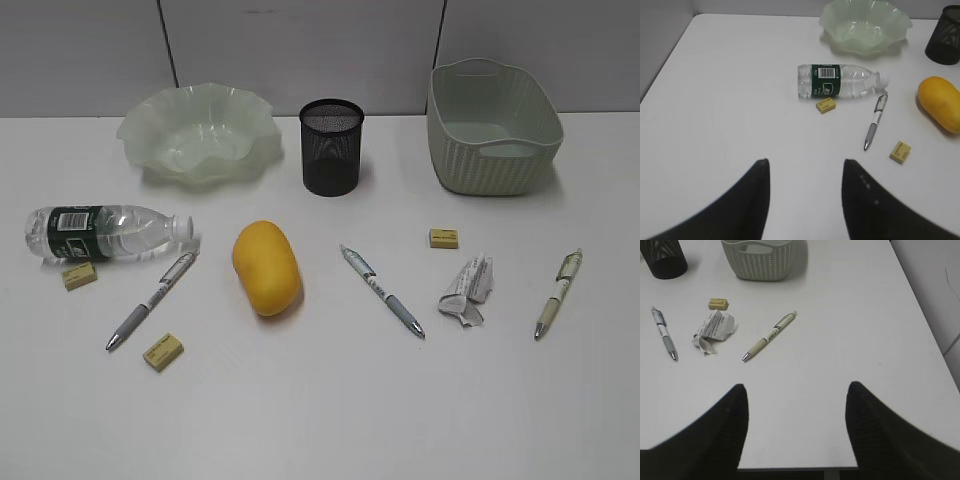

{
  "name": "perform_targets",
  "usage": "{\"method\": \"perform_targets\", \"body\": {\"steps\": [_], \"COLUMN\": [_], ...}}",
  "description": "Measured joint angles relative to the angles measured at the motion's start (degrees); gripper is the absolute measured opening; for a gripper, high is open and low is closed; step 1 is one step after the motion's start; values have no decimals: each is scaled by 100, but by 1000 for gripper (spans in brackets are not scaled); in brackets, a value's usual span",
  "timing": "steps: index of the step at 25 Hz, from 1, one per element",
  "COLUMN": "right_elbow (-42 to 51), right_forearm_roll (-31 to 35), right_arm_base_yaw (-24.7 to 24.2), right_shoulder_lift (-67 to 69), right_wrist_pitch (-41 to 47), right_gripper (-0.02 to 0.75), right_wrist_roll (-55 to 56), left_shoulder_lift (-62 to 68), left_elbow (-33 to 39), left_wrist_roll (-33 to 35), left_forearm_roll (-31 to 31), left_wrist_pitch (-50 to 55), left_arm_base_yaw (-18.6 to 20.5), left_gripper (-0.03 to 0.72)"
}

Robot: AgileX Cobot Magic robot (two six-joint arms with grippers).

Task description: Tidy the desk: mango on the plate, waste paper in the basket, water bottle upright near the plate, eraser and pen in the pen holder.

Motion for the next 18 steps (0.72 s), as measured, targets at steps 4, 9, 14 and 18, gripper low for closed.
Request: {"method": "perform_targets", "body": {"steps": [4, 9, 14, 18], "right_elbow": [0, 0, 0, 0], "right_forearm_roll": [0, 0, 0, 0], "right_arm_base_yaw": [0, 0, 0, 0], "right_shoulder_lift": [0, 0, 0, 0], "right_wrist_pitch": [0, 0, 0, 0], "right_gripper": [491, 491, 491, 491], "right_wrist_roll": [0, 0, 0, 0], "left_shoulder_lift": [0, 0, 0, 0], "left_elbow": [0, 0, 0, 0], "left_wrist_roll": [0, 0, 0, 0], "left_forearm_roll": [0, 0, 0, 0], "left_wrist_pitch": [0, 0, 0, 0], "left_arm_base_yaw": [0, 0, 0, 0], "left_gripper": [347, 339, 323, 319]}}
